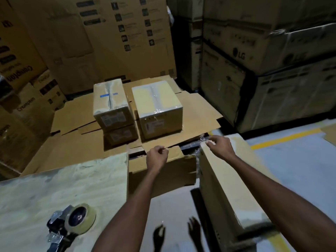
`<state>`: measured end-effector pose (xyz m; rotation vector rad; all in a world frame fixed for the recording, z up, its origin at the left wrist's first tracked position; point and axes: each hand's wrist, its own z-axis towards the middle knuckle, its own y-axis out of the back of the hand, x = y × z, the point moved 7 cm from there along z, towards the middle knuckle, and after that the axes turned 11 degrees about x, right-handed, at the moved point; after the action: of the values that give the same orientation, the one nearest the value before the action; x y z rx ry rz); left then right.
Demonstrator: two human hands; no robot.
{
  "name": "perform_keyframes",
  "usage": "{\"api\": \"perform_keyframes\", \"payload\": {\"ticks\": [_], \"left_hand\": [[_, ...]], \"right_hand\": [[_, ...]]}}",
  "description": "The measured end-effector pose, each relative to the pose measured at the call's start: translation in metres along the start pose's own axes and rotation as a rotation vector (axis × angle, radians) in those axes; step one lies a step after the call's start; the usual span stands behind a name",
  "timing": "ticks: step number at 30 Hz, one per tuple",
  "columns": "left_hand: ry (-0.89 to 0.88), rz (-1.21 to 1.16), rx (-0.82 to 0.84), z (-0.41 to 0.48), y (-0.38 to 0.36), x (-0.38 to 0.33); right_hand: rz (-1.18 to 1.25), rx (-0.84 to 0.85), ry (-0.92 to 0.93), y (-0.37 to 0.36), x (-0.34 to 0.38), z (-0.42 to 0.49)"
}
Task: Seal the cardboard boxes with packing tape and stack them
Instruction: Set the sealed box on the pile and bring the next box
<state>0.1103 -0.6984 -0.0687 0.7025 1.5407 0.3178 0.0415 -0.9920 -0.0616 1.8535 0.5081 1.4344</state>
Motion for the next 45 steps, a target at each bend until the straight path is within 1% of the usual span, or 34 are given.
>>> {"api": "perform_keyframes", "payload": {"ticks": [5,9,14,20,26,32,36,38,42,45], "left_hand": [[-0.032,-0.026,0.073,-0.051,-0.043,-0.002],[-0.025,-0.134,0.114,-0.097,-0.084,0.005],[-0.018,-0.164,0.198,-0.128,-0.141,-0.003],[0.099,-0.106,0.263,-0.116,-0.223,-0.016],[0.166,-0.036,0.191,-0.079,-0.297,-0.02],[0.221,0.066,0.13,-0.042,-0.357,-0.004],[0.287,0.066,0.136,-0.036,-0.378,0.017],[0.303,0.078,0.192,-0.04,-0.389,0.024],[0.284,0.194,0.302,-0.045,-0.411,0.027],[0.315,0.186,0.276,-0.048,-0.417,0.024]], "right_hand": [[0.048,-0.029,-0.089,0.001,-0.057,-0.078],[0.119,-0.055,-0.164,0.001,-0.104,-0.135],[0.148,-0.078,-0.236,0.022,-0.16,-0.163],[0.162,-0.031,-0.279,0.045,-0.231,-0.127],[0.082,0.071,-0.293,0.04,-0.301,-0.071],[-0.016,0.158,-0.285,0.021,-0.356,-0.024],[-0.018,0.197,-0.274,0.005,-0.377,-0.012],[-0.045,0.236,-0.271,-0.004,-0.385,-0.014],[-0.154,0.282,-0.262,-0.018,-0.393,-0.02],[-0.155,0.277,-0.285,-0.016,-0.388,-0.02]]}}
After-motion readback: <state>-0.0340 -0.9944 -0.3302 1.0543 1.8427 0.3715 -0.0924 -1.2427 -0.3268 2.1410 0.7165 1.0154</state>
